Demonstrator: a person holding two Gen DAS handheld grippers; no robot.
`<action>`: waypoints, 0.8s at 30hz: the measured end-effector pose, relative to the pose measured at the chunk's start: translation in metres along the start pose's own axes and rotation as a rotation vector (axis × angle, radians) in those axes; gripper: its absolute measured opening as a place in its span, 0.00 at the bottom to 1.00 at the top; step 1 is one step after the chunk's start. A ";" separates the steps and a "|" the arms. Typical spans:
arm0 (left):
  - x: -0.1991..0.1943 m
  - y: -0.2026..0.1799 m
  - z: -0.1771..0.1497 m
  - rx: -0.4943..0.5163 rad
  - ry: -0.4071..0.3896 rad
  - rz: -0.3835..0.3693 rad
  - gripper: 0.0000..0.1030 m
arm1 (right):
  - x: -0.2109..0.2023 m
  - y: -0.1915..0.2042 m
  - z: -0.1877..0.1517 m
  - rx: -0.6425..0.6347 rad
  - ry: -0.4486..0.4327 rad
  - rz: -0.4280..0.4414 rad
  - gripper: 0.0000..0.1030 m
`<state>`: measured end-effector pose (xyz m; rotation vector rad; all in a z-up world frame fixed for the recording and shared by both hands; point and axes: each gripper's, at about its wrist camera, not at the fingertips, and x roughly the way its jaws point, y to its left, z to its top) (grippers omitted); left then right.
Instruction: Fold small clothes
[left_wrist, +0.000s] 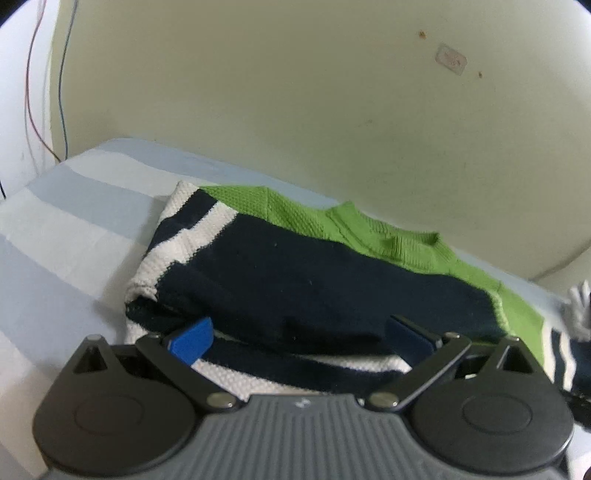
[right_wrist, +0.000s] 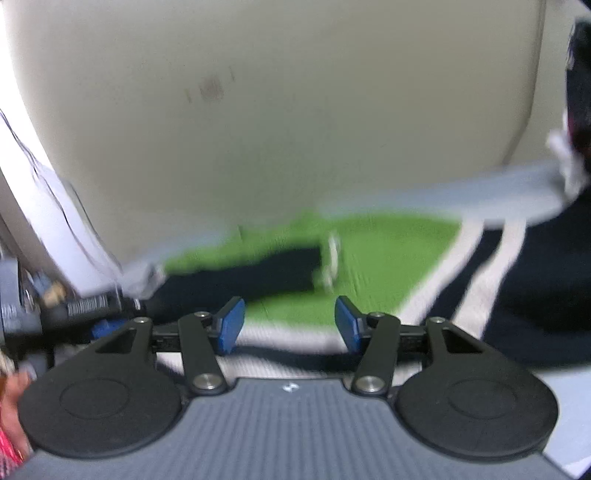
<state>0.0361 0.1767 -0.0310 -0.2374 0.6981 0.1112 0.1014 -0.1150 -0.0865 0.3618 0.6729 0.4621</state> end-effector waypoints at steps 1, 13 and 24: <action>0.000 -0.002 -0.001 0.016 0.000 0.012 1.00 | -0.006 -0.009 0.000 0.052 -0.015 0.001 0.42; -0.010 0.003 0.001 -0.020 -0.005 0.000 1.00 | -0.174 -0.100 -0.016 0.232 -0.283 -0.242 0.54; -0.005 -0.006 -0.002 0.030 -0.008 0.044 1.00 | -0.268 -0.173 -0.029 0.405 -0.597 -0.486 0.74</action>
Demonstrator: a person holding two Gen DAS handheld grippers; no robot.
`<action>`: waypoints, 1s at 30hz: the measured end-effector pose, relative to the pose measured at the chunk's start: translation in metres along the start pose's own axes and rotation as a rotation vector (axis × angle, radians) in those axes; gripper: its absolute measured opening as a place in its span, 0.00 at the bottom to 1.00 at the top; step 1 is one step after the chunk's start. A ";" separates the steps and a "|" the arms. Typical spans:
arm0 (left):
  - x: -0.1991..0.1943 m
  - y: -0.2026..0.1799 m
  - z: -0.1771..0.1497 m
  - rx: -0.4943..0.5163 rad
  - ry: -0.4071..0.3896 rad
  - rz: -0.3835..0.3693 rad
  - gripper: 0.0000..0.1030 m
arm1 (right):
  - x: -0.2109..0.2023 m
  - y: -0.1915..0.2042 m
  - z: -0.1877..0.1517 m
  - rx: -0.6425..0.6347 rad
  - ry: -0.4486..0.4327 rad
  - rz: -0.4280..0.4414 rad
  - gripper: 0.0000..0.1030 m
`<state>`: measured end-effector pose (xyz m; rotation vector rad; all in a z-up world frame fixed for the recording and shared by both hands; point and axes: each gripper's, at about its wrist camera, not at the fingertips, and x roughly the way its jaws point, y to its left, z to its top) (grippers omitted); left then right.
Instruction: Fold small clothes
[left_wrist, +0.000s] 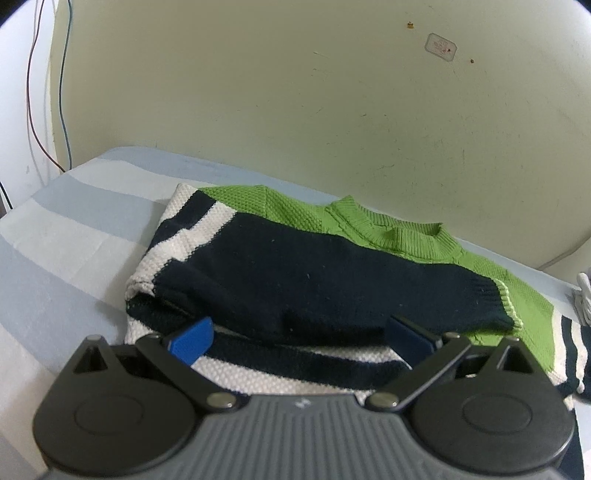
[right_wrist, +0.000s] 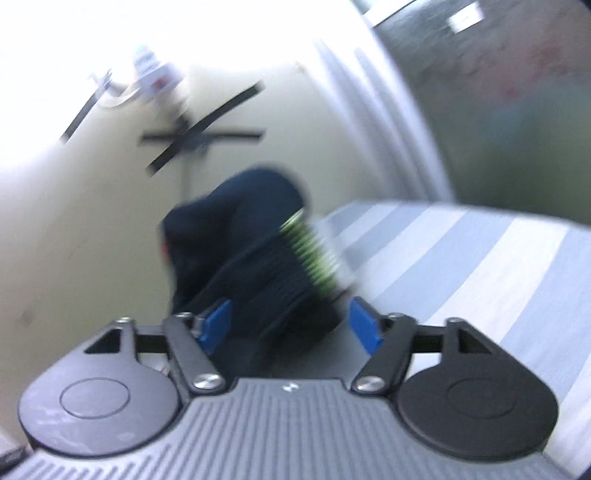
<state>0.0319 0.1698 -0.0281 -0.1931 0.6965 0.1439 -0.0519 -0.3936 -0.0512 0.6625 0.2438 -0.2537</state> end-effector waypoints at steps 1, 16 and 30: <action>0.000 0.000 -0.001 0.002 0.000 0.002 1.00 | 0.007 -0.003 0.002 0.029 0.001 0.002 0.74; 0.000 0.000 0.000 -0.008 0.001 -0.005 1.00 | -0.017 0.075 0.008 -0.244 -0.124 0.069 0.10; -0.059 0.096 0.029 -0.319 -0.182 -0.058 1.00 | 0.029 0.428 -0.097 -0.527 0.283 0.804 0.09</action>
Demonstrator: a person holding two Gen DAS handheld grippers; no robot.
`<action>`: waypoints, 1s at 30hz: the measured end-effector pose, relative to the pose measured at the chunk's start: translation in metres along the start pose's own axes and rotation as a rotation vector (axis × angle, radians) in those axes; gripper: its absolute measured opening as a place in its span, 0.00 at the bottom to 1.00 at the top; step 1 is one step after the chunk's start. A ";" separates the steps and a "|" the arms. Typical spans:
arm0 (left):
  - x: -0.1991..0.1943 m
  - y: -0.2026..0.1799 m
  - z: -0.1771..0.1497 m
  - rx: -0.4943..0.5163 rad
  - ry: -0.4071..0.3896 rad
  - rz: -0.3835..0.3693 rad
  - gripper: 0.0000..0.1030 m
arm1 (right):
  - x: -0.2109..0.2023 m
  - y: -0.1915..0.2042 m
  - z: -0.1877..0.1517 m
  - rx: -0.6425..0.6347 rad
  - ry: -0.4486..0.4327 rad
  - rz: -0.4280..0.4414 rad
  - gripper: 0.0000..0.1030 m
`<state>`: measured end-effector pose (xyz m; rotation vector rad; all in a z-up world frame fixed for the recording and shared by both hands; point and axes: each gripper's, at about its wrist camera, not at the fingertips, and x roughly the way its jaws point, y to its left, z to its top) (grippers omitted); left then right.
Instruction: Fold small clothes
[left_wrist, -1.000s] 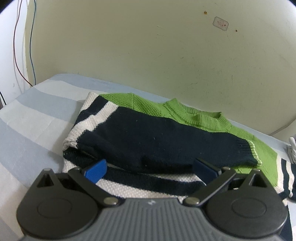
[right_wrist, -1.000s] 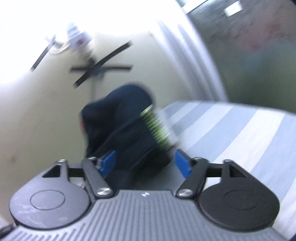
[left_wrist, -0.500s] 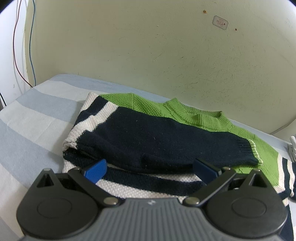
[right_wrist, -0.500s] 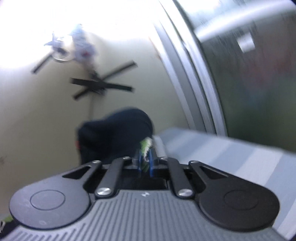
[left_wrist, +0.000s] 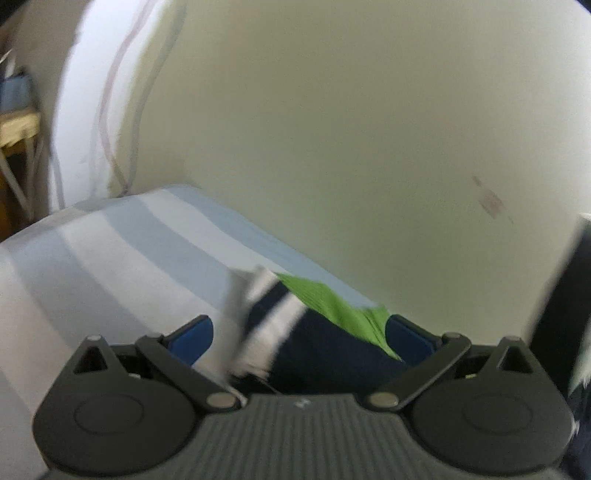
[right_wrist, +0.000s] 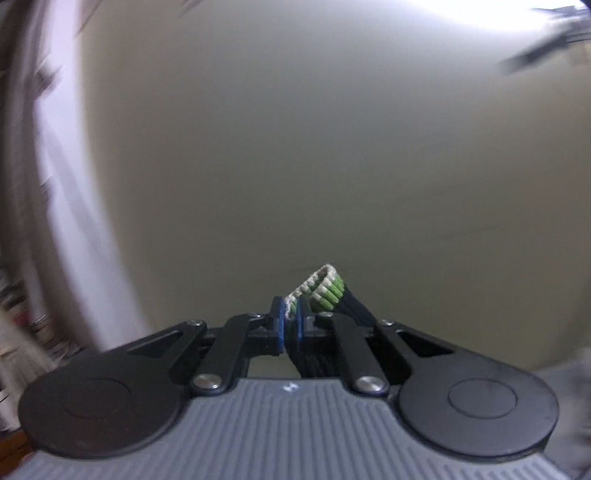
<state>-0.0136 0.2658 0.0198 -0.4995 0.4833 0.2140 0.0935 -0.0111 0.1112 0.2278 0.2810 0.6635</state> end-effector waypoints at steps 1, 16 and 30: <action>0.000 0.007 0.003 -0.027 0.002 0.002 1.00 | 0.025 0.014 -0.006 -0.022 0.062 0.044 0.10; 0.020 -0.019 -0.023 0.095 0.076 -0.015 0.98 | -0.039 -0.130 -0.075 0.041 0.221 -0.222 0.46; 0.044 -0.050 -0.056 0.354 0.107 0.150 1.00 | -0.079 -0.227 -0.114 0.320 0.214 -0.343 0.59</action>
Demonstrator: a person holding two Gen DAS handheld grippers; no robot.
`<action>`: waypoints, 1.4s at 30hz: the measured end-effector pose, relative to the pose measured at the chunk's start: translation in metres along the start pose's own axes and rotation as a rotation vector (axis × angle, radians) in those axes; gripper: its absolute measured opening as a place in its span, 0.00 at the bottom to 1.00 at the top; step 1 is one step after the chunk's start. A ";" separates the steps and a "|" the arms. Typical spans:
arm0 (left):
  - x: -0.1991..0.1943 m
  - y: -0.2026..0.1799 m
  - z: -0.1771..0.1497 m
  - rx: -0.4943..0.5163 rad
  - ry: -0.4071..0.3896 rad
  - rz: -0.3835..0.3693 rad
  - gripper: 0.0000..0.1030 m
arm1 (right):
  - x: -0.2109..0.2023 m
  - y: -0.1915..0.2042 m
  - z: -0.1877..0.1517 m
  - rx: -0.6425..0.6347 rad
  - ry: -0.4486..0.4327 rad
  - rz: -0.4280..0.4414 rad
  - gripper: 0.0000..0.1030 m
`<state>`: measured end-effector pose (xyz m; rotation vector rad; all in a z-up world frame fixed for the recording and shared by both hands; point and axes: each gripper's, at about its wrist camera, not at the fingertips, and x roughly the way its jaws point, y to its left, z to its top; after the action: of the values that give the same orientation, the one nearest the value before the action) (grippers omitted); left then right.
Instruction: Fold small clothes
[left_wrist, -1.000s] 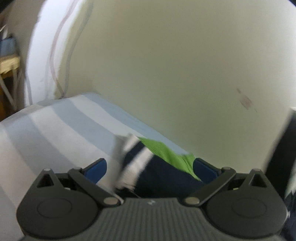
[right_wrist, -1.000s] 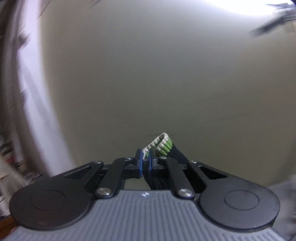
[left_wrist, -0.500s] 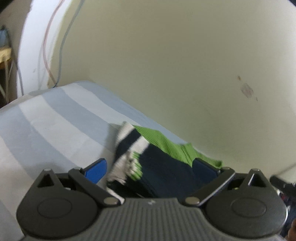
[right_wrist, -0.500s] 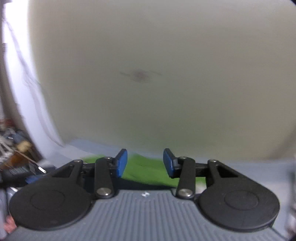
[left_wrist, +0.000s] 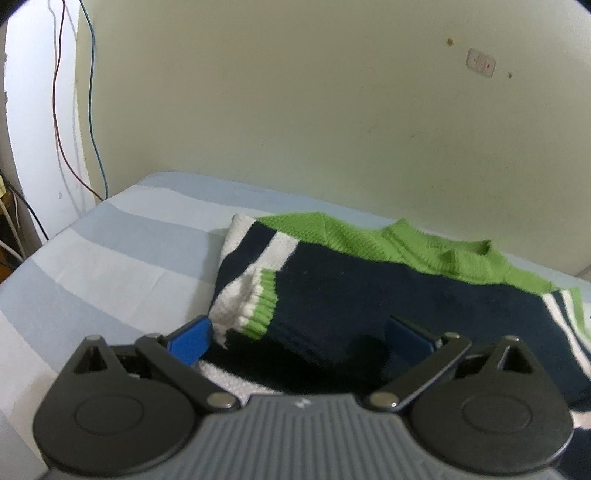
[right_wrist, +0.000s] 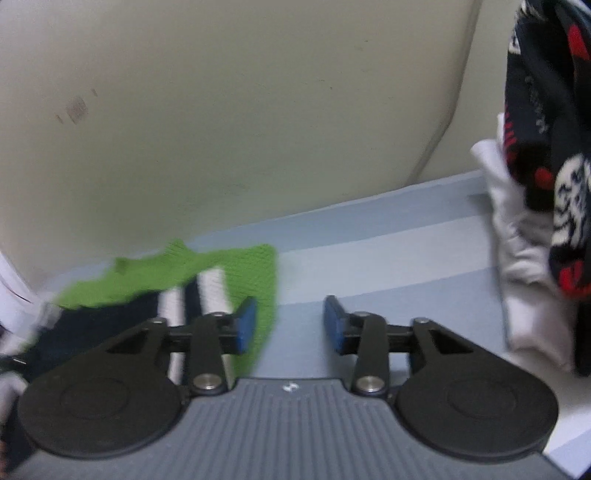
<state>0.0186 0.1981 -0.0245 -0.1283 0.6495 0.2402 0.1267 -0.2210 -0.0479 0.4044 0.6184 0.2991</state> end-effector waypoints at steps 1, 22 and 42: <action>-0.001 0.000 0.001 -0.005 -0.008 -0.009 0.99 | -0.002 0.000 0.002 0.013 -0.002 0.029 0.68; 0.011 -0.008 0.000 0.037 0.024 0.041 1.00 | -0.062 -0.027 0.000 0.115 -0.167 -0.066 0.51; 0.012 -0.009 -0.001 0.042 0.024 0.044 1.00 | 0.000 0.016 -0.023 0.058 -0.178 -0.074 0.60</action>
<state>0.0298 0.1916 -0.0328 -0.0765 0.6818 0.2670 0.1098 -0.2001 -0.0579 0.4570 0.4673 0.1722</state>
